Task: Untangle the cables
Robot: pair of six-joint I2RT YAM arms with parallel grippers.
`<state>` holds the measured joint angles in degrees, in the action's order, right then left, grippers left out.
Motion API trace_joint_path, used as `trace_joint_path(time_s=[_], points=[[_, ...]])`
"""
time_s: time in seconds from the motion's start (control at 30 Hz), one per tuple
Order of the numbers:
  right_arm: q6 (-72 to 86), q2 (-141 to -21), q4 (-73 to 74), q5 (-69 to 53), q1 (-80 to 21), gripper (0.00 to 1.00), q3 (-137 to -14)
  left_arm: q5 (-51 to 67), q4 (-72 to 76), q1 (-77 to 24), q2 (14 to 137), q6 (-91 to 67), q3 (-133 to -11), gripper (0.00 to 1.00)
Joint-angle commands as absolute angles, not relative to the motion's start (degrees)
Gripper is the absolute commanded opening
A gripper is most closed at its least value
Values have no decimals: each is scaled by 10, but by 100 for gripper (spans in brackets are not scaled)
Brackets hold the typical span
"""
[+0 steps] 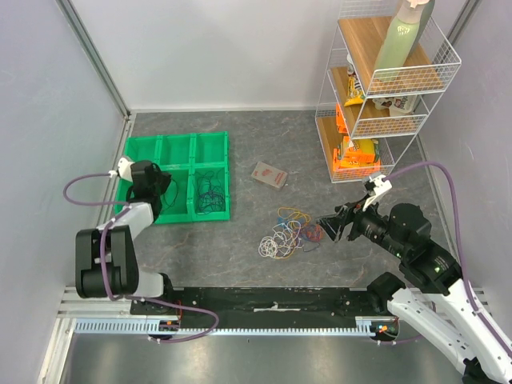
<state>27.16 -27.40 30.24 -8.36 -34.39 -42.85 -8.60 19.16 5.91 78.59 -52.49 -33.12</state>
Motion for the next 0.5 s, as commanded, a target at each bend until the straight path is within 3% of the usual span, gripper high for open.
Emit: trace_joint_path(time_s=[0.0, 0.17, 0.33, 0.47], points=[[285, -275, 268, -99, -345, 82, -425, -42, 38, 58, 845, -567, -388, 2], [287, -261, 279, -91, -345, 82, -425, -37, -107, 57, 919, -625, -468, 2], [289, -255, 282, -88, -345, 82, -419, -43, -114, 52, 924, -630, -478, 2], [287, -260, 282, -91, -345, 82, -417, -59, -120, 49, 890, -600, -488, 23]])
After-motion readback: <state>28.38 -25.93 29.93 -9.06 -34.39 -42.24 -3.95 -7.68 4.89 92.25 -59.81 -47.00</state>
